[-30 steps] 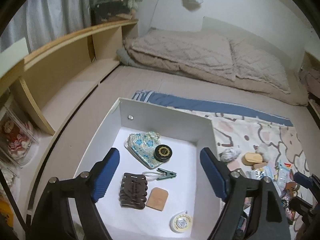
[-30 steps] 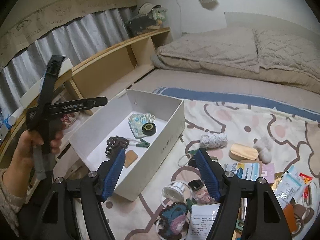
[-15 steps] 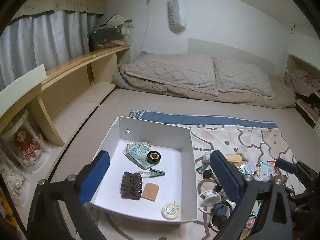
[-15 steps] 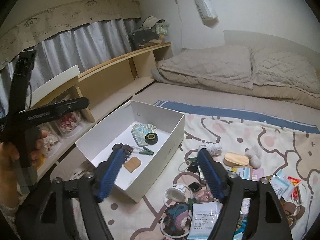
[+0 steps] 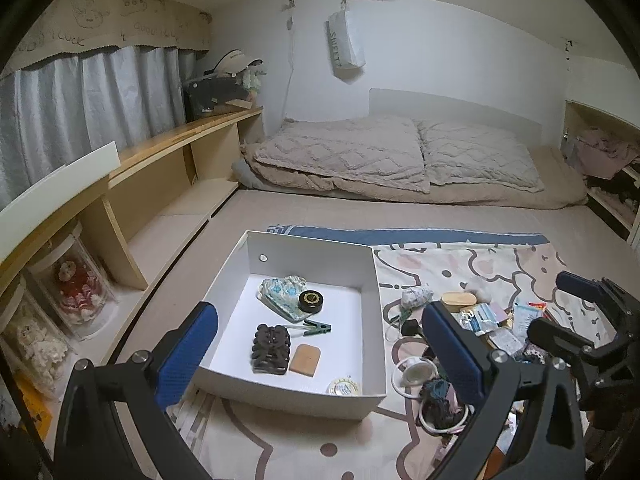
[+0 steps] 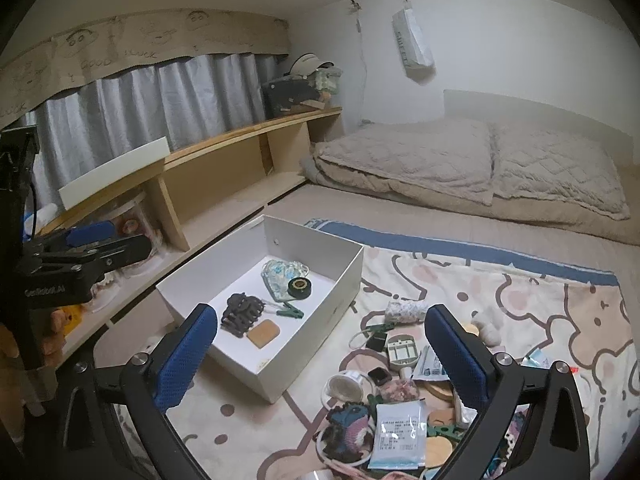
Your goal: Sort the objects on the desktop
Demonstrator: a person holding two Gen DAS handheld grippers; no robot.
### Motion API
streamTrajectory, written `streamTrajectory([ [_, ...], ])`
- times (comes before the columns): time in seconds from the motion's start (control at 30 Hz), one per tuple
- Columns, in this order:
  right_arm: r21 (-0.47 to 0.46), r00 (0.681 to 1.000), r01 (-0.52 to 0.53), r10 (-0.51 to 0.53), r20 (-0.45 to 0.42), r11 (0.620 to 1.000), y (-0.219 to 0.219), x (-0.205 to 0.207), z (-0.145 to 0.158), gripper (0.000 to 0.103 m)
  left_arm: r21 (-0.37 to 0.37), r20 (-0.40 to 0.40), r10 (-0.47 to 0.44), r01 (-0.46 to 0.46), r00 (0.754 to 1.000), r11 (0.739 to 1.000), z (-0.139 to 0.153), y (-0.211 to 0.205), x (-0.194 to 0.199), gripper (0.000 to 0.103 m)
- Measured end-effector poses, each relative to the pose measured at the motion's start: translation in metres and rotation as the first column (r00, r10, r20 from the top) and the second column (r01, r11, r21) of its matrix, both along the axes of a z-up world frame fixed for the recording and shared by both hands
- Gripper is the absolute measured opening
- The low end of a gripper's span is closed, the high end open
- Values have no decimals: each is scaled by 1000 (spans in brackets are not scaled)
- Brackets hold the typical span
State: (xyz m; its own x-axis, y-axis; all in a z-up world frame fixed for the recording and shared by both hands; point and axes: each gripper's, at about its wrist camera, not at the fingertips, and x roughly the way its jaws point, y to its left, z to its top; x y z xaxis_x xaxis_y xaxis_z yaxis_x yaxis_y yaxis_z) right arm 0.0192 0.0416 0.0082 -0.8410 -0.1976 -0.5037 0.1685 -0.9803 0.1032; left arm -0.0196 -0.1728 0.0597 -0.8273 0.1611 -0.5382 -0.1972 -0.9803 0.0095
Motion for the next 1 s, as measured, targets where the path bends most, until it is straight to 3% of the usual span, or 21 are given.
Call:
streamTrajectory([
  [0.37, 27, 1000, 10, -10, -17, 1000, -7, 17, -3, 103, -14, -47, 3, -4, 999, 1000, -3, -6, 42, 103],
  [0.67, 86, 1000, -10, 12, -25, 996, -23, 30, -11, 103, 6, -15, 18, -18, 1000, 1000, -25, -16, 63, 103],
  [1.0, 87, 1000, -13, 13, -4, 996, -24, 43, -21, 103, -47, -23, 29, -30, 999, 998, -46, -11, 83, 103],
])
